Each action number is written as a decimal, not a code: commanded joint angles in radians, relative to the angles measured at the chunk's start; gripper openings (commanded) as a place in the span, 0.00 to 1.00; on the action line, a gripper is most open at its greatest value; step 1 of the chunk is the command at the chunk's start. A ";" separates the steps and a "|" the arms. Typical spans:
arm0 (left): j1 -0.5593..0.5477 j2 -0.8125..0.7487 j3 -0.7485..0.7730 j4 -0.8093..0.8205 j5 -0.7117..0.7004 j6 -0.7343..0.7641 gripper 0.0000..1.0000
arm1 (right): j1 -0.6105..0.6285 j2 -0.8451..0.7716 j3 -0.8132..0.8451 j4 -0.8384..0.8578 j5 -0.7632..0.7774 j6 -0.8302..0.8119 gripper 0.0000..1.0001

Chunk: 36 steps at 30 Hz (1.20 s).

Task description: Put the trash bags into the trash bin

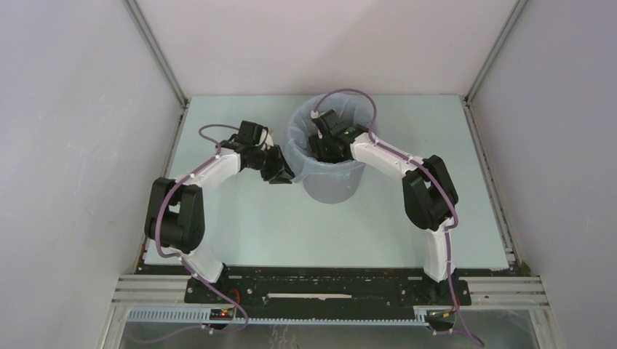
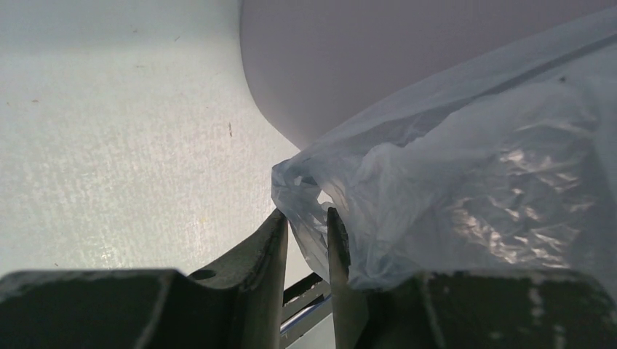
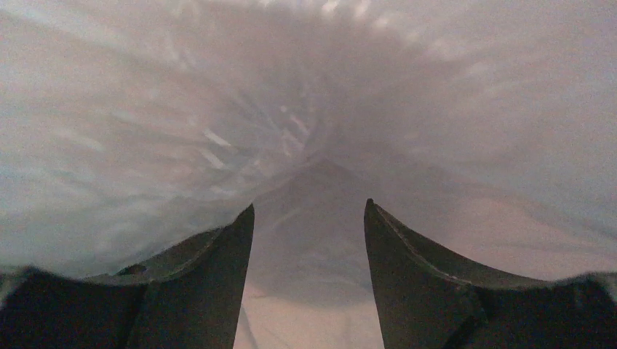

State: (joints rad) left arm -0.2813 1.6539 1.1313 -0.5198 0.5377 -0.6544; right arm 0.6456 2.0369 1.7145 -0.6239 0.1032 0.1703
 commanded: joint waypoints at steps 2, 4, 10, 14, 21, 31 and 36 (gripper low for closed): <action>-0.003 0.011 0.078 -0.002 0.019 0.009 0.31 | 0.005 0.017 -0.067 0.117 -0.002 0.036 0.66; -0.002 0.013 0.083 -0.002 0.019 0.009 0.31 | 0.005 0.021 -0.051 0.098 -0.008 0.033 0.66; -0.004 0.014 0.089 -0.001 0.018 0.007 0.32 | -0.009 -0.029 0.054 -0.003 -0.020 0.040 0.68; -0.003 0.002 0.082 -0.002 0.007 0.015 0.35 | 0.000 -0.081 0.121 -0.090 -0.035 0.053 0.73; -0.002 -0.031 0.053 -0.021 -0.038 0.041 0.43 | -0.005 -0.168 0.180 -0.195 -0.058 0.075 0.81; 0.002 -0.246 0.059 -0.144 -0.180 0.061 0.67 | -0.013 -0.283 0.377 -0.377 -0.020 0.060 0.86; 0.012 -0.415 0.053 -0.229 -0.265 0.050 0.86 | -0.042 -0.407 0.402 -0.412 -0.056 0.080 0.88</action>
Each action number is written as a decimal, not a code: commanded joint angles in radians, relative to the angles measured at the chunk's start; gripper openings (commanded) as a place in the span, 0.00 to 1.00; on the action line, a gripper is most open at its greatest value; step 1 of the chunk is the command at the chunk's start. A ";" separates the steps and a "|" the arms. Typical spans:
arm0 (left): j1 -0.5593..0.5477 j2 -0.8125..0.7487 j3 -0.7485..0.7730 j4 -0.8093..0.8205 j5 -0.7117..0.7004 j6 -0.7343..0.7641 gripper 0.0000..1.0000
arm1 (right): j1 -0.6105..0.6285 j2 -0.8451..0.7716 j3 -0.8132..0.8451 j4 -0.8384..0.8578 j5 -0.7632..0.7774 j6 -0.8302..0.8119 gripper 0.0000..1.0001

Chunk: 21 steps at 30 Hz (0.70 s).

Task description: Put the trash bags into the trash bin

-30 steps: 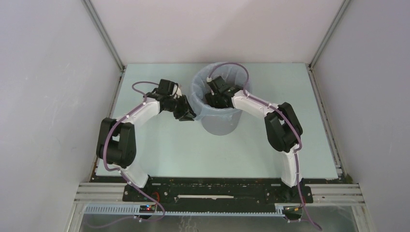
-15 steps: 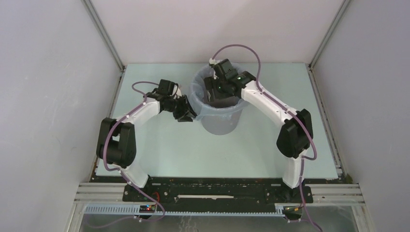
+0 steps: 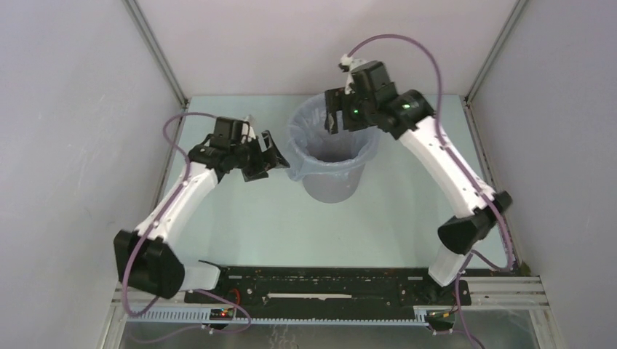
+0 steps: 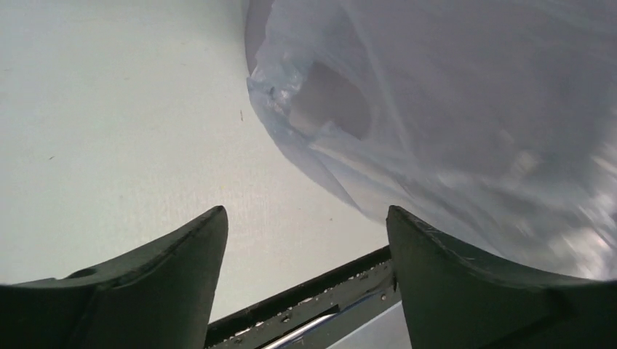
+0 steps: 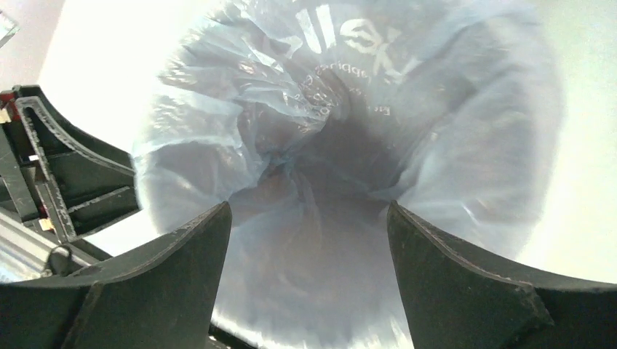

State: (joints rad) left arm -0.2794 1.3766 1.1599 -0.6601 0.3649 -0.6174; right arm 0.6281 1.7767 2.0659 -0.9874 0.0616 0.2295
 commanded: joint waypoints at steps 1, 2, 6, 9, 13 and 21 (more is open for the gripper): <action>0.011 -0.172 0.023 -0.109 -0.121 0.008 0.89 | -0.026 -0.179 0.043 -0.045 -0.015 0.020 0.88; 0.013 -0.214 0.022 -0.124 -0.141 0.002 0.91 | -0.029 -0.224 0.037 -0.044 -0.015 0.021 0.91; 0.025 -0.372 0.062 -0.150 -0.209 -0.019 0.99 | -0.045 -0.359 0.011 -0.038 -0.014 0.034 0.95; 0.025 -0.448 0.187 -0.144 -0.266 -0.015 1.00 | -0.065 -0.443 0.015 -0.054 -0.007 0.032 0.95; 0.026 -0.477 0.425 -0.139 -0.393 0.028 1.00 | -0.101 -0.541 0.071 -0.076 0.033 0.027 1.00; 0.026 -0.546 0.637 0.003 -0.597 0.178 1.00 | -0.107 -0.685 0.144 -0.058 0.220 0.020 1.00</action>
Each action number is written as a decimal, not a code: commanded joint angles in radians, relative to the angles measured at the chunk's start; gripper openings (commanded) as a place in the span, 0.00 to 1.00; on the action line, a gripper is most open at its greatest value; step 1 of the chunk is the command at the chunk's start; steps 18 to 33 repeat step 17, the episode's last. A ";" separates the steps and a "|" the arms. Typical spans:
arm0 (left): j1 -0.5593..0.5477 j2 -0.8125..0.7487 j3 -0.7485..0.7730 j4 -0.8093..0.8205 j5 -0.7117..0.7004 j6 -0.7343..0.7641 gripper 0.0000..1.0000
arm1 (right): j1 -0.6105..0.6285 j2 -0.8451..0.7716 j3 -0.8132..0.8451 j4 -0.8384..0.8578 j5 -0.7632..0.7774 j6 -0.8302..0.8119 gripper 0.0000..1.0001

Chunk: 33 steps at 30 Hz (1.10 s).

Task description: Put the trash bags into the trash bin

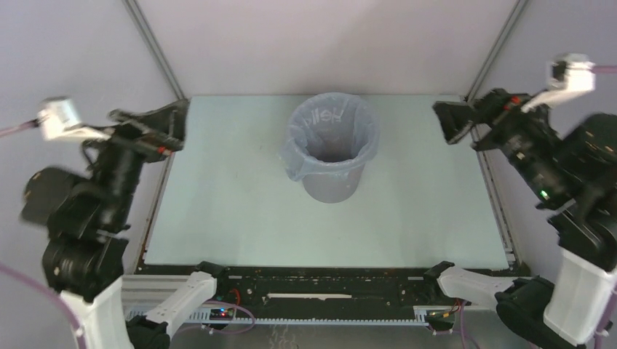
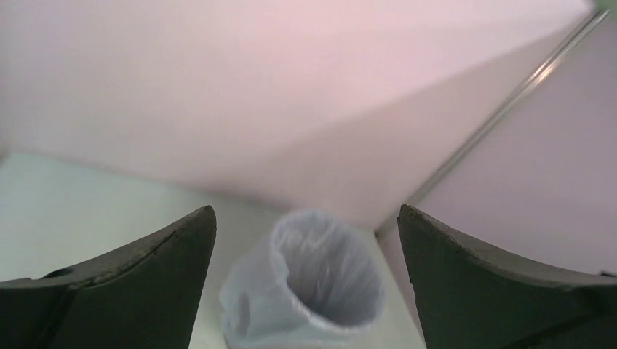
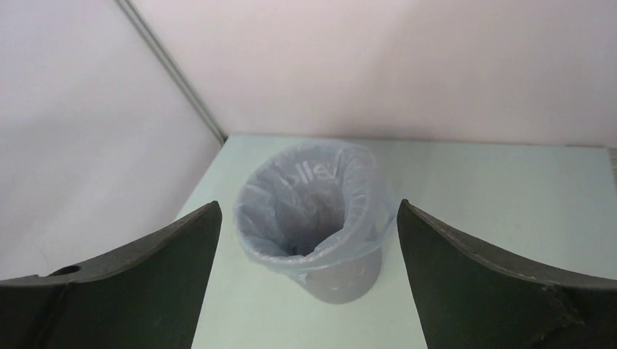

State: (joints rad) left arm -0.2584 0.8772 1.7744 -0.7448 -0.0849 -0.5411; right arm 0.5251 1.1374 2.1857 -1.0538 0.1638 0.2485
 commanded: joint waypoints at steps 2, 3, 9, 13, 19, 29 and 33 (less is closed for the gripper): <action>0.005 -0.071 0.003 0.129 -0.188 0.124 1.00 | -0.004 -0.059 0.032 0.009 0.152 -0.007 1.00; 0.005 -0.077 0.001 0.135 -0.207 0.135 1.00 | -0.004 -0.063 0.041 0.008 0.165 -0.010 1.00; 0.005 -0.072 0.018 0.133 -0.219 0.146 1.00 | -0.004 -0.068 0.068 0.012 0.193 -0.008 1.00; 0.005 -0.069 0.020 0.133 -0.219 0.148 1.00 | -0.004 -0.058 0.076 0.013 0.205 0.000 1.00; 0.005 -0.068 0.016 0.135 -0.219 0.148 1.00 | -0.004 -0.038 0.085 -0.004 0.167 -0.011 1.00; 0.005 -0.068 0.016 0.135 -0.219 0.148 1.00 | -0.004 -0.038 0.085 -0.004 0.167 -0.011 1.00; 0.005 -0.068 0.016 0.135 -0.219 0.148 1.00 | -0.004 -0.038 0.085 -0.004 0.167 -0.011 1.00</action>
